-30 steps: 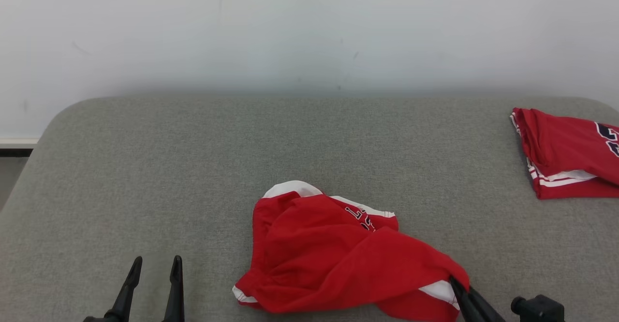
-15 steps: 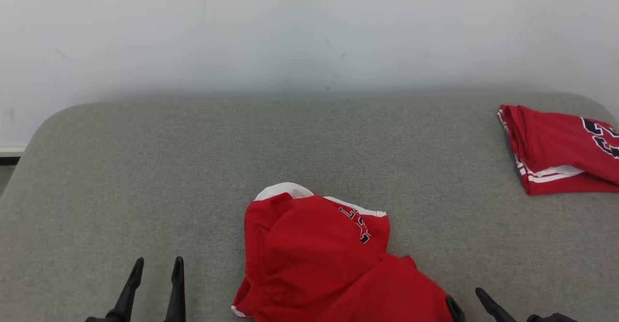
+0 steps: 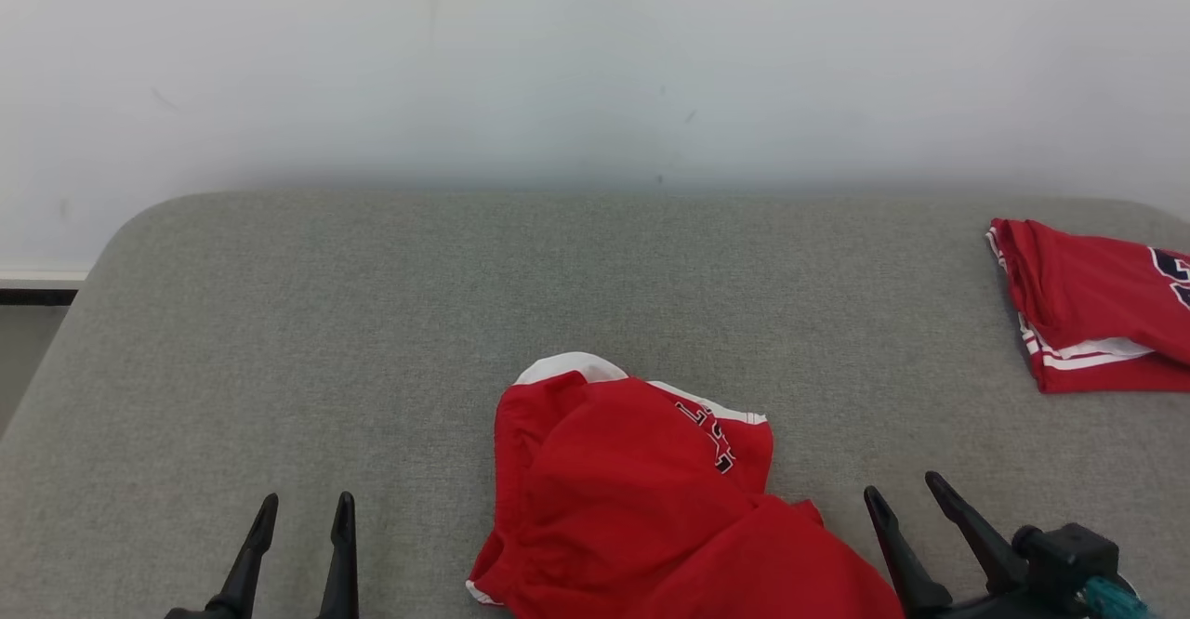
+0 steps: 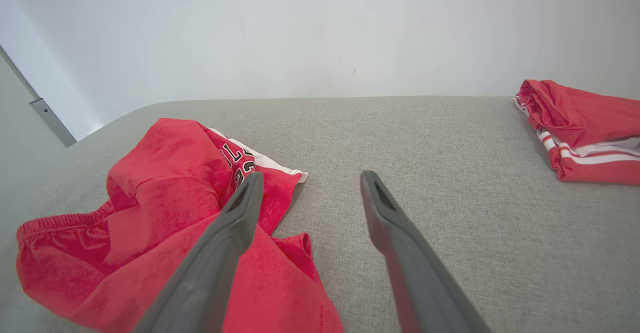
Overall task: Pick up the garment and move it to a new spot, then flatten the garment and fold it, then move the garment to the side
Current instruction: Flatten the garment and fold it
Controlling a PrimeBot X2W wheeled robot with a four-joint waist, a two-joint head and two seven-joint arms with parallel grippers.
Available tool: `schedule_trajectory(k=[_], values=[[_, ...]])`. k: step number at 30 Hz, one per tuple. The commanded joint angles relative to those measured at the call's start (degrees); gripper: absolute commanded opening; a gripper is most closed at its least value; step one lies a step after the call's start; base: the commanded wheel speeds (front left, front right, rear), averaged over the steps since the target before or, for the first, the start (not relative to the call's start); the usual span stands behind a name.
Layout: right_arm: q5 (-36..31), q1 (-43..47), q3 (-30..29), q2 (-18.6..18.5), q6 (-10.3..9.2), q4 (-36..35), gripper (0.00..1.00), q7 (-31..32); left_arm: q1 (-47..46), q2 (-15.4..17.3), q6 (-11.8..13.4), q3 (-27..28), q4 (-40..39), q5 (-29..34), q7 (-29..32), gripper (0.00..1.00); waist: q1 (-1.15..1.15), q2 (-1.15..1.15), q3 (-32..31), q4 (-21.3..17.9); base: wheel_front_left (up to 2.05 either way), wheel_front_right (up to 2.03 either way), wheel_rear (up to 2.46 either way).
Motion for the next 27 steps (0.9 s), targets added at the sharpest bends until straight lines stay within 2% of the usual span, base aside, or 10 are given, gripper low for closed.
schedule_trajectory(k=[1, 12, 21, 27], values=[[-0.59, -1.45, -0.01, 0.42, -0.17, 1.1, 1.0, 0.65, -0.32, 0.11, 0.07, -0.19, -0.15, 0.23, -0.16, 1.0, 0.01, 0.0, 0.11, 0.78, 0.0, 0.0, 0.0], [-2.46, -15.53, 2.06, 2.13, -0.17, 17.58, 1.0, 5.32, -1.63, -0.79, 0.07, -1.77, 0.4, -0.22, -0.16, 1.0, 0.01, 0.0, 2.17, 6.34, 0.0, 0.0, 0.0], [-1.1, -25.53, 5.42, 3.65, -0.17, 30.48, 1.0, 6.5, -3.98, -1.28, 0.07, -3.41, 0.89, -0.89, -0.16, 1.0, 0.01, 0.0, 5.18, 9.41, 0.0, 0.0, 0.0], [0.74, -28.96, 8.08, 4.92, -0.17, 37.57, 1.0, 7.39, -5.32, -1.31, 0.07, -4.4, 1.53, -1.17, -0.16, 1.0, 0.01, 0.0, 5.91, 10.86, 0.0, 0.0, 0.0]])
